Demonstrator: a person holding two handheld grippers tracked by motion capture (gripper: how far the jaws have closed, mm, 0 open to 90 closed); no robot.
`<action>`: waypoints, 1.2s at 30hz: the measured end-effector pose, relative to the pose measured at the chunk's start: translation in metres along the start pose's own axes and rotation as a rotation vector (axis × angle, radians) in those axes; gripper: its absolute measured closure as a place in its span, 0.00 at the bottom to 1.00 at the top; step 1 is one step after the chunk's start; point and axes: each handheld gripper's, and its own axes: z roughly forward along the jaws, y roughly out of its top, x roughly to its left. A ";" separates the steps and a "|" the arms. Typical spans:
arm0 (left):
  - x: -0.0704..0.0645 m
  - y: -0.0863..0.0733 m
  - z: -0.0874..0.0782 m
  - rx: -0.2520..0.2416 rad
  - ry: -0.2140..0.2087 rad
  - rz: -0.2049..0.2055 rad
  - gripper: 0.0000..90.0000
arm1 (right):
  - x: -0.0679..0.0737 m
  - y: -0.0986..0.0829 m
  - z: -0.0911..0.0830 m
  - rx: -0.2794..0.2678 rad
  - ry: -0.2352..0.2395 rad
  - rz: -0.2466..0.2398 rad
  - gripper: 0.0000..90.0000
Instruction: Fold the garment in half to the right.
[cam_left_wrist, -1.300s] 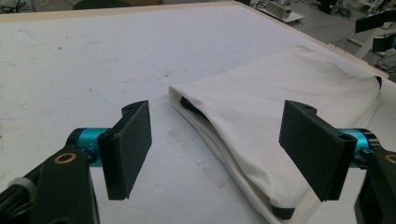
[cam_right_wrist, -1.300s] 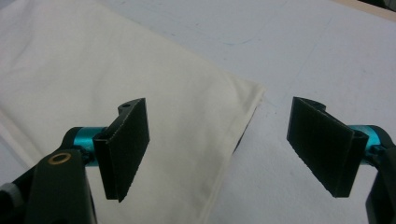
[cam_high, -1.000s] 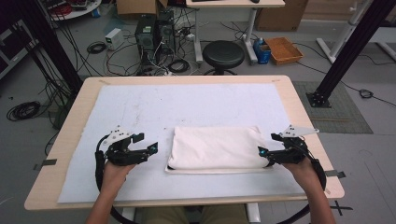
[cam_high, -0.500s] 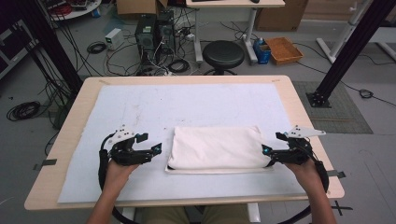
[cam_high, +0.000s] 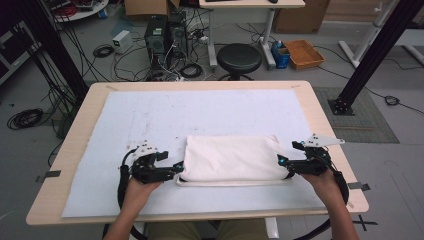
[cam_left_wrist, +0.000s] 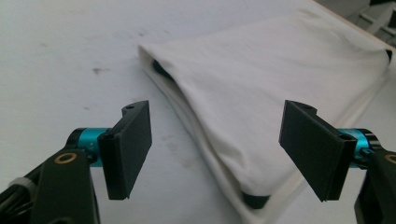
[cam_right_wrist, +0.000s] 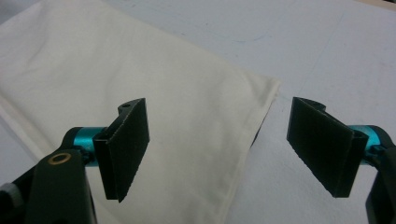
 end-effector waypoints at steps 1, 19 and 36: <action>-0.003 -0.001 0.003 0.014 0.006 0.007 0.28 | 0.000 0.000 0.000 0.000 0.001 -0.001 0.23; -0.017 -0.014 0.021 0.146 0.069 0.052 0.48 | 0.002 -0.001 0.004 0.014 0.016 0.003 0.23; -0.006 -0.019 0.020 0.100 0.046 -0.097 0.53 | 0.007 0.000 0.009 0.027 0.023 -0.016 0.23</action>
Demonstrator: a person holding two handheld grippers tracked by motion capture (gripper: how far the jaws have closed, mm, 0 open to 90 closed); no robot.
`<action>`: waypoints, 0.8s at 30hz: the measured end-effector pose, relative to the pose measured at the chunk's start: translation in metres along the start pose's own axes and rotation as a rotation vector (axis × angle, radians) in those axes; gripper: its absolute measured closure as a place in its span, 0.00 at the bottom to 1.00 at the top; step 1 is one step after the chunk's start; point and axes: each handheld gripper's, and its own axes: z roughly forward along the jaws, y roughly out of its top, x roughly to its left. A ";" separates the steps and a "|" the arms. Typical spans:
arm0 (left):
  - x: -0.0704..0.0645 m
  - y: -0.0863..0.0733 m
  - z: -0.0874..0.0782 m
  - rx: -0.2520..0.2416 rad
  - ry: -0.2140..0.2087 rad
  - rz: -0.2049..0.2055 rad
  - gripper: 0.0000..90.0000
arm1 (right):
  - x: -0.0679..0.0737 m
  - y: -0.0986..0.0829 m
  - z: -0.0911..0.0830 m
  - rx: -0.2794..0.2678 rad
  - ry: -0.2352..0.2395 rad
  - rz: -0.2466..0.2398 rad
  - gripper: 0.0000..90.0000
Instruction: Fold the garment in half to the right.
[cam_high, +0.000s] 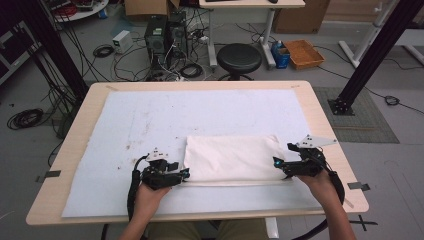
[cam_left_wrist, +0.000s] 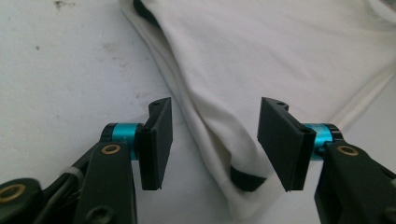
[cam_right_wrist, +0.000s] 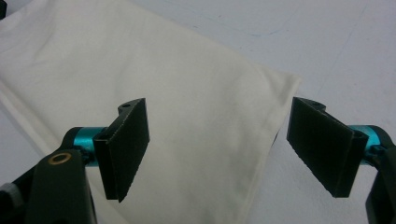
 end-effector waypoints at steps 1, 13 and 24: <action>-0.001 -0.002 0.001 0.001 0.012 0.005 0.55 | 0.000 0.000 0.000 0.002 0.000 0.000 0.23; -0.011 -0.003 -0.002 0.046 0.068 0.070 0.86 | 0.012 0.011 0.002 -0.008 0.011 -0.046 0.23; -0.009 0.000 -0.003 0.091 0.002 0.079 0.94 | 0.037 0.068 0.049 0.028 0.094 -0.099 0.23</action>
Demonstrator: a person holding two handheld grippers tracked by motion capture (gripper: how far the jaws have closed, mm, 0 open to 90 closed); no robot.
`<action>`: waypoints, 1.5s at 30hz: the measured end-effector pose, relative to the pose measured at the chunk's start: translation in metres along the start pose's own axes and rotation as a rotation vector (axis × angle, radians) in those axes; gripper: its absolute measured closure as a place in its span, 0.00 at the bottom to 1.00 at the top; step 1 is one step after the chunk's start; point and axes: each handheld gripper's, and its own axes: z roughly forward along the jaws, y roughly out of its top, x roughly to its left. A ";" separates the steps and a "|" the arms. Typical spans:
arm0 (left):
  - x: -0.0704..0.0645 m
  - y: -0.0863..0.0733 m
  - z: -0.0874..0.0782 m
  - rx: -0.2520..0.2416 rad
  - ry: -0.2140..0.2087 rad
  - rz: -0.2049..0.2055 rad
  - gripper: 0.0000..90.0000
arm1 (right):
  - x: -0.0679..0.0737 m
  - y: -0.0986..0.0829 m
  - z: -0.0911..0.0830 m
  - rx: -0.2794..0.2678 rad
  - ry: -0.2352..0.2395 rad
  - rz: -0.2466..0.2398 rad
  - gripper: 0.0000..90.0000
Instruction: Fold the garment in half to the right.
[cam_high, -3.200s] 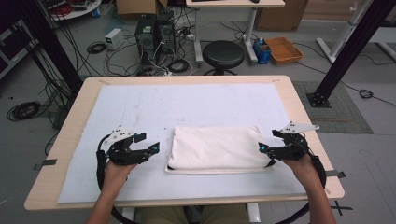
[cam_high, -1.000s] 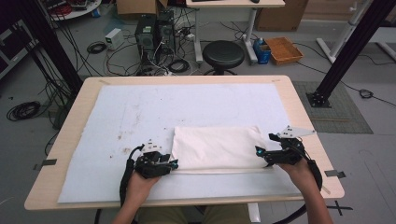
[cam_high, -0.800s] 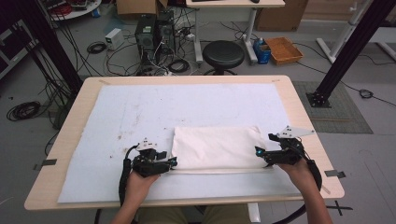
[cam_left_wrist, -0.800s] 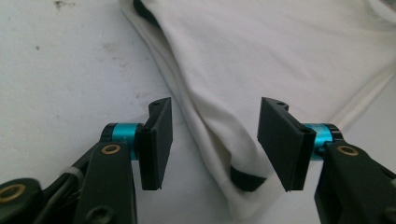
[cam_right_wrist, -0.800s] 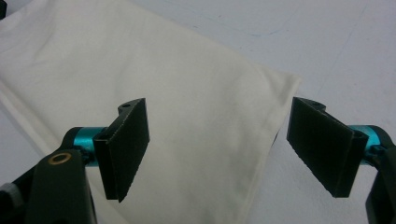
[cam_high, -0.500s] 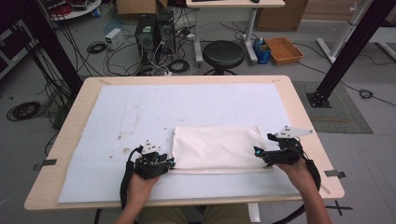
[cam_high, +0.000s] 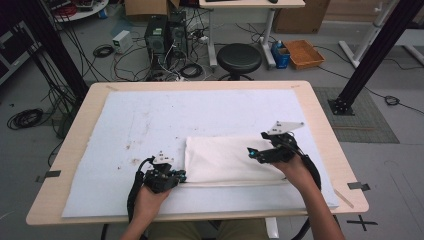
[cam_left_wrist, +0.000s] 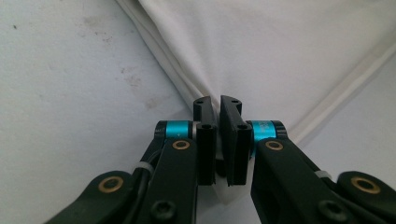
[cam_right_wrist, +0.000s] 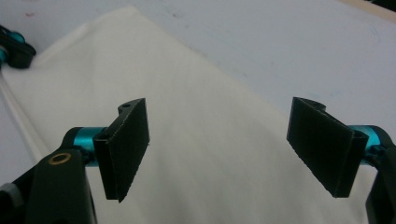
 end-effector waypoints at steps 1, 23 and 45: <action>0.000 0.000 0.000 -0.004 -0.004 -0.005 0.94 | 0.001 0.009 0.005 -0.001 0.009 -0.005 0.23; 0.009 -0.007 0.001 -0.044 -0.054 -0.020 0.93 | 0.052 0.108 0.150 0.186 0.084 -0.122 0.38; 0.012 -0.003 -0.010 -0.090 -0.082 -0.063 0.95 | 0.089 0.111 0.191 0.292 0.142 -0.313 0.95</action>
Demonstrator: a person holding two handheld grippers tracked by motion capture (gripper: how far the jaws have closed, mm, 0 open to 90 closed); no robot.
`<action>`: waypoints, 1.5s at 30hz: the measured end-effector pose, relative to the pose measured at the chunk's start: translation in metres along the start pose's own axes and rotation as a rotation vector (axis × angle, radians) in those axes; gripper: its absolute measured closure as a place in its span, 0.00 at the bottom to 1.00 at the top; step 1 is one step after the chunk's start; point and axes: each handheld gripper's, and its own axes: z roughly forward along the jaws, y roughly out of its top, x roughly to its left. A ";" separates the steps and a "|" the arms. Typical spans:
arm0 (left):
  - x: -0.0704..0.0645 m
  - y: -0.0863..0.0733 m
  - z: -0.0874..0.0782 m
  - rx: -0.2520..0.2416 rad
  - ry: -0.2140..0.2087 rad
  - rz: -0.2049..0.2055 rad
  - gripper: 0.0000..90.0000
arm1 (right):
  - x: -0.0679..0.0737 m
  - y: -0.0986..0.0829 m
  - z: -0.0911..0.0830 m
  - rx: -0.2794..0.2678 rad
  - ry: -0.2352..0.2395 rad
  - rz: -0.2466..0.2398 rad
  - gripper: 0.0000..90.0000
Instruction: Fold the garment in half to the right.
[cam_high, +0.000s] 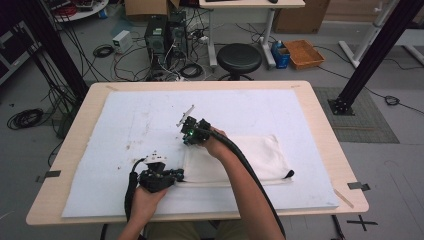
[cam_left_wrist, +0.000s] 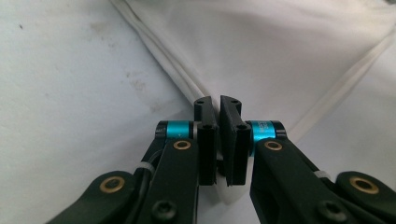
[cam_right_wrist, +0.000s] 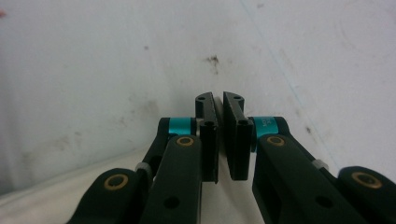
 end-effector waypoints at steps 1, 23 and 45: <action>0.000 0.001 -0.002 -0.007 -0.009 -0.003 0.95 | 0.000 0.000 -0.003 -0.019 -0.001 0.002 0.95; -0.056 0.073 0.028 -0.093 -0.243 0.006 0.95 | -0.043 -0.081 -0.106 -0.303 -0.115 0.188 0.95; -0.126 0.120 0.122 0.083 -0.303 0.044 0.94 | -0.077 -0.177 -0.144 -0.339 -0.232 0.366 0.95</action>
